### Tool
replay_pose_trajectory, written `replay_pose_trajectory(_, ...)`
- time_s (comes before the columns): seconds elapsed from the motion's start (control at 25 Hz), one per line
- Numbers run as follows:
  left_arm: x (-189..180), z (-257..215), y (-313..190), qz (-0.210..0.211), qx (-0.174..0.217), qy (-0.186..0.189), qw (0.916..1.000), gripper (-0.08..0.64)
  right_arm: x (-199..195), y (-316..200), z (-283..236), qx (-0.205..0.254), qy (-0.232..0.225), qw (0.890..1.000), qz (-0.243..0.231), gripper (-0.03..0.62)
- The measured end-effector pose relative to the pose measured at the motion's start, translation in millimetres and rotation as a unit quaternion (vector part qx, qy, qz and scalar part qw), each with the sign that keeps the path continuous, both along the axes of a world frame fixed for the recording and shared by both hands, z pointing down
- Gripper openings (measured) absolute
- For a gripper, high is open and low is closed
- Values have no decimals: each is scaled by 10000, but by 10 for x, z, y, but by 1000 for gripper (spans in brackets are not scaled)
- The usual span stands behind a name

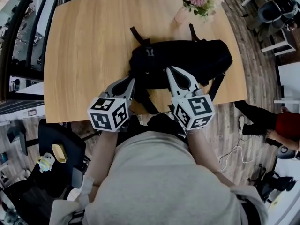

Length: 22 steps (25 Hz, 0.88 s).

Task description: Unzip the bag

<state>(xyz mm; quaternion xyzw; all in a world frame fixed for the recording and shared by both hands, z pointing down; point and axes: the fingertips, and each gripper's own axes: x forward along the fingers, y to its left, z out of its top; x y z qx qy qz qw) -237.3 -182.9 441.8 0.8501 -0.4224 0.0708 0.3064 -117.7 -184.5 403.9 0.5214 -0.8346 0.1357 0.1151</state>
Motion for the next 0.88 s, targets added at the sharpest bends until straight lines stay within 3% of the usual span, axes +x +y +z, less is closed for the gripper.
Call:
replay_pose_trajectory(0.48, -77, 18, -130, -798, -16, -219, 9966, 35, 427, -167, -94, 23, -177, 9997, -188, 11)
replay_pose_trajectory(0.88, -108, 70, -138, -1194, -61, -377, 9921, 35, 736, -230, -142, 76, -221, 9992, -338, 11)
